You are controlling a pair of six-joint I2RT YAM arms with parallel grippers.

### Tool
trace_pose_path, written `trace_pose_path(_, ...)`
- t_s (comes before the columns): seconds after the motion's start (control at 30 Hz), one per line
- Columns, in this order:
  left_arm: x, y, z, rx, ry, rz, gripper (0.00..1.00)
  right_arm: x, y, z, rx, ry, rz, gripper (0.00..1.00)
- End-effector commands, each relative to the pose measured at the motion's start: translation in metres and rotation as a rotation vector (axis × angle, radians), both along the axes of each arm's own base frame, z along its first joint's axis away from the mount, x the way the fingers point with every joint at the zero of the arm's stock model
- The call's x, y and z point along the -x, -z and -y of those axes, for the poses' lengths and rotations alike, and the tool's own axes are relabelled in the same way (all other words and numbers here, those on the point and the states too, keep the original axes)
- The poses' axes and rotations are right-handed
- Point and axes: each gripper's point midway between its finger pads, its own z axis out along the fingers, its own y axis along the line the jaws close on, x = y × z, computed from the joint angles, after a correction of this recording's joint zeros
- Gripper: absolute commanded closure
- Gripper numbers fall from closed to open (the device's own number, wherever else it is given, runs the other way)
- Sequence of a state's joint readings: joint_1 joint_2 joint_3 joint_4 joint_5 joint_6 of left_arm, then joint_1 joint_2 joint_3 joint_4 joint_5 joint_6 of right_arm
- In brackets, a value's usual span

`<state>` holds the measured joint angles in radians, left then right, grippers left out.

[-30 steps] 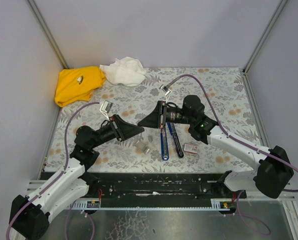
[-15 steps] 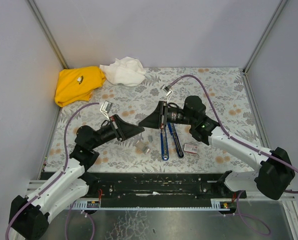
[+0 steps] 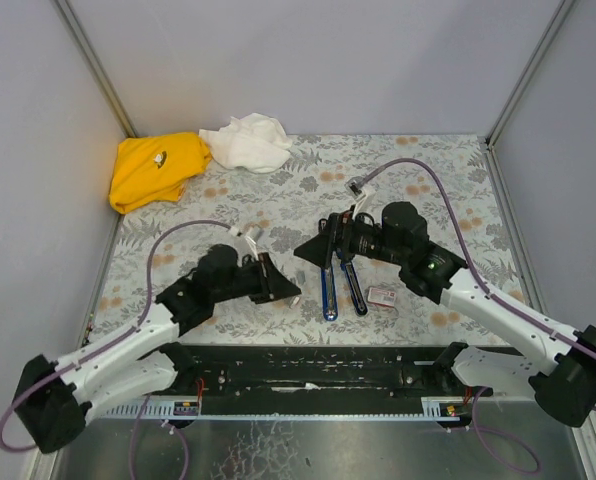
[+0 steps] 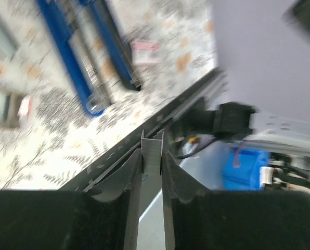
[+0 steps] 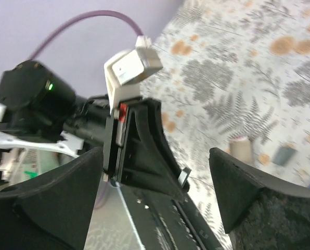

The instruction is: Load the staples into the stapler

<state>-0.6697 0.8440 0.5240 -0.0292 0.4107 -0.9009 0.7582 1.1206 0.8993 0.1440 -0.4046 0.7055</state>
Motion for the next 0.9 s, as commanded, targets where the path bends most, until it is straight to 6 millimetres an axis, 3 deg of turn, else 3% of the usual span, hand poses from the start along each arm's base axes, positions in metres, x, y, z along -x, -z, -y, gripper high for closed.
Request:
trace_pose_path(0.0,0.011,0.065,-0.005,-0.333,-0.084,-0.087,0.95,-0.012,0.051,0.03,0.214,0.11,0.032,0.1)
trace_pose_path(0.17,0.021,0.107,0.0,-0.537,-0.103,-0.142,0.95,-0.004,0.085,0.046,0.284,0.133,0.007,0.02)
trace_pose_path(0.63,0.031,0.154,0.025,-0.757,-0.053,-0.19,0.91,-0.015,0.122,0.097,0.431,0.393,-0.065,0.0)
trace_pose_path(0.87,0.036,0.175,0.026,-0.859,-0.006,-0.21,0.86,-0.013,0.137,0.109,0.486,0.435,-0.108,0.01)
